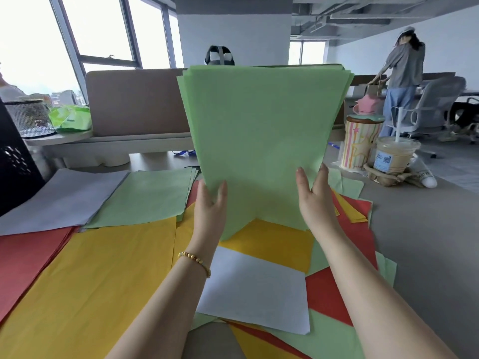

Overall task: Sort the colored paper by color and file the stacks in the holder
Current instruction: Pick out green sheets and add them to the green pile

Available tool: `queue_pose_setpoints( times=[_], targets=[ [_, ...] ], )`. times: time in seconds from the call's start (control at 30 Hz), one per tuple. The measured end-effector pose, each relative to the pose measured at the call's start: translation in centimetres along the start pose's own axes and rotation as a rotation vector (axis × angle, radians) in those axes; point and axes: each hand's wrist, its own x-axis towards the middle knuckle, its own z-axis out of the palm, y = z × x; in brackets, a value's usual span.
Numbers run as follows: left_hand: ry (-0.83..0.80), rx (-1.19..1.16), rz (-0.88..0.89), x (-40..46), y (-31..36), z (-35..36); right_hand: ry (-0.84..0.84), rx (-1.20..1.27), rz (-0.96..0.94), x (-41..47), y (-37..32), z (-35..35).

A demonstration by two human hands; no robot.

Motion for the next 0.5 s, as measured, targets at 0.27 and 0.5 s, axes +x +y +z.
queue_pose_setpoints(
  times=[0.27,0.5],
  targets=[
    [-0.108,0.452,-0.209,5.6,2.8,-1.6,0.136,-0.126,0.027,1.2,-1.3,1.4],
    [-0.361,0.79,-0.482,8.2,0.0,-11.7,-0.314,-0.142,0.276,1.5,-2.7,9.0]
  ],
)
